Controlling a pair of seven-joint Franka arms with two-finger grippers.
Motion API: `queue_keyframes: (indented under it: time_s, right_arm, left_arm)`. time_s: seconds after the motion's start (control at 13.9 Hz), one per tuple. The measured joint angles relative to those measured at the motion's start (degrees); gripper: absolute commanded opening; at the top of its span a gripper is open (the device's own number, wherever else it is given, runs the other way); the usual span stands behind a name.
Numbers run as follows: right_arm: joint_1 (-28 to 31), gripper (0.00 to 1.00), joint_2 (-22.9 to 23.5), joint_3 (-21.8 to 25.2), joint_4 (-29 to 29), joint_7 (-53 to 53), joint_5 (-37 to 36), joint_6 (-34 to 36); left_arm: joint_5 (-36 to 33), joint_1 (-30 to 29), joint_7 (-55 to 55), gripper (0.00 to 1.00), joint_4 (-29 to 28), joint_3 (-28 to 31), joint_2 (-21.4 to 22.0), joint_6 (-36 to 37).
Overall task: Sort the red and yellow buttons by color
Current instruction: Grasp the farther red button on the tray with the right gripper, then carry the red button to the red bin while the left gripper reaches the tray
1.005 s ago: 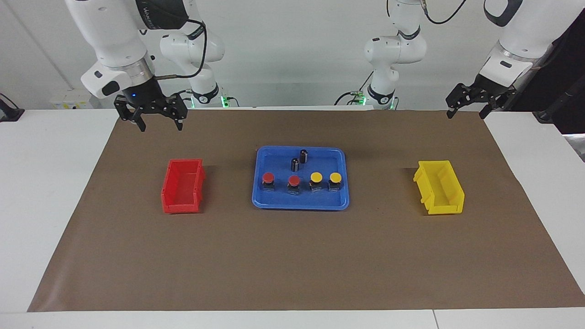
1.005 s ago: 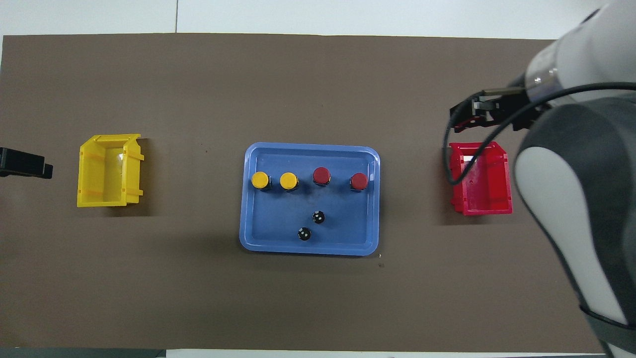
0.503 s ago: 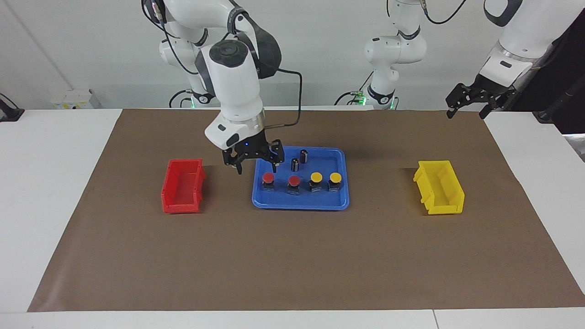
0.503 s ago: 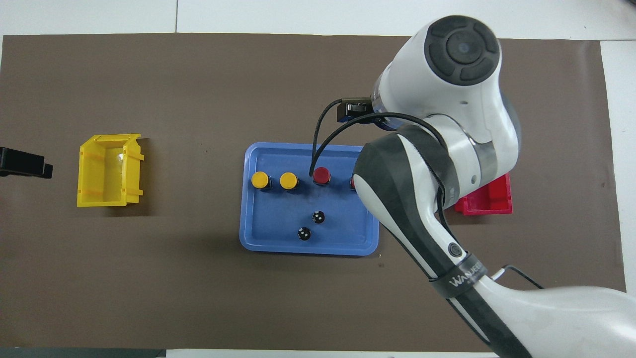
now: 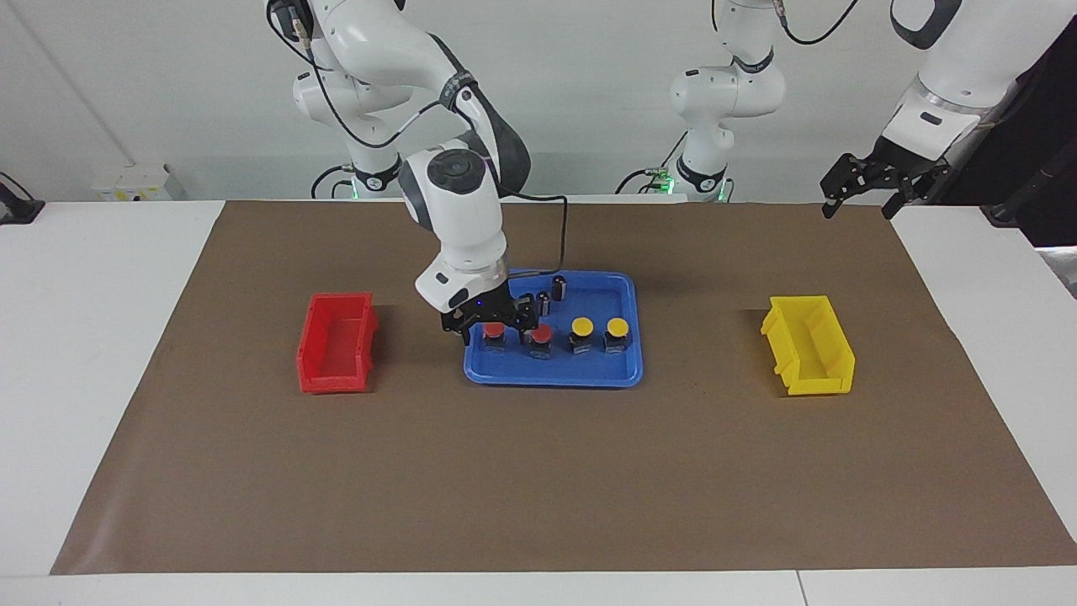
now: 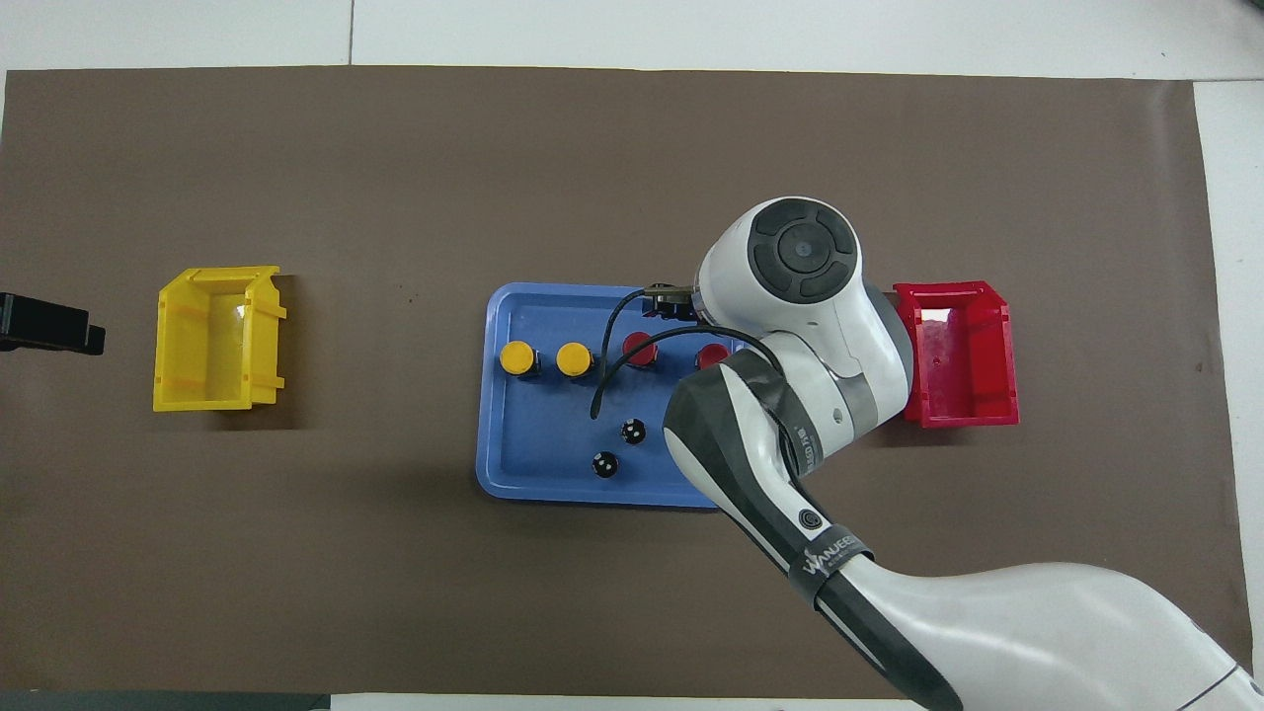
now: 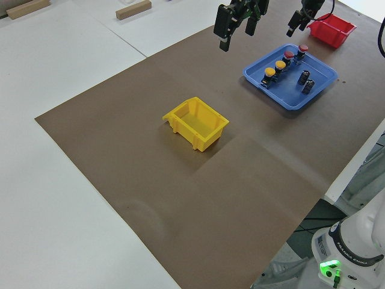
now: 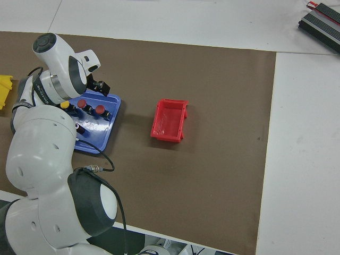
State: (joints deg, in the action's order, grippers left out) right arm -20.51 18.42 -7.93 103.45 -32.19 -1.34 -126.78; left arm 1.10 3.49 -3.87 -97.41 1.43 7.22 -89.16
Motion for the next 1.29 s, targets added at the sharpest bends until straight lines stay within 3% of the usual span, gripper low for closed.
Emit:
queue_keyframes:
  time_s: [0.14, 0.72, 1.01, 1.29]
  right_arm:
    - [-0.1, 0.82, -0.1, 0.0, 1.8, 0.0, 0.0, -0.5]
    - [-1.3, 0.58, -0.5, 0.0, 6.5, 0.0, 0.0, -2.3]
    - [-1.4, 0.29, -0.7, 0.0, 7.1, 0.0, 0.0, -2.3]
    - [-0.7, 0.28, -1.3, 0.3, 2.9, 0.0, 0.0, 3.6]
  left_arm:
    - [0.0, 0.0, 0.0, 1.0, 0.0, 0.0, 0.0, 0.0]
    - [0.0, 0.0, 0.0, 1.0, 0.0, -0.6, 0.0, 0.1]
    - [0.0, -0.1, 0.0, 1.0, 0.0, -0.3, 0.0, 0.6]
    - [0.0, -0.2, 0.3, 0.99, -0.1, -0.2, 0.3, 1.1]
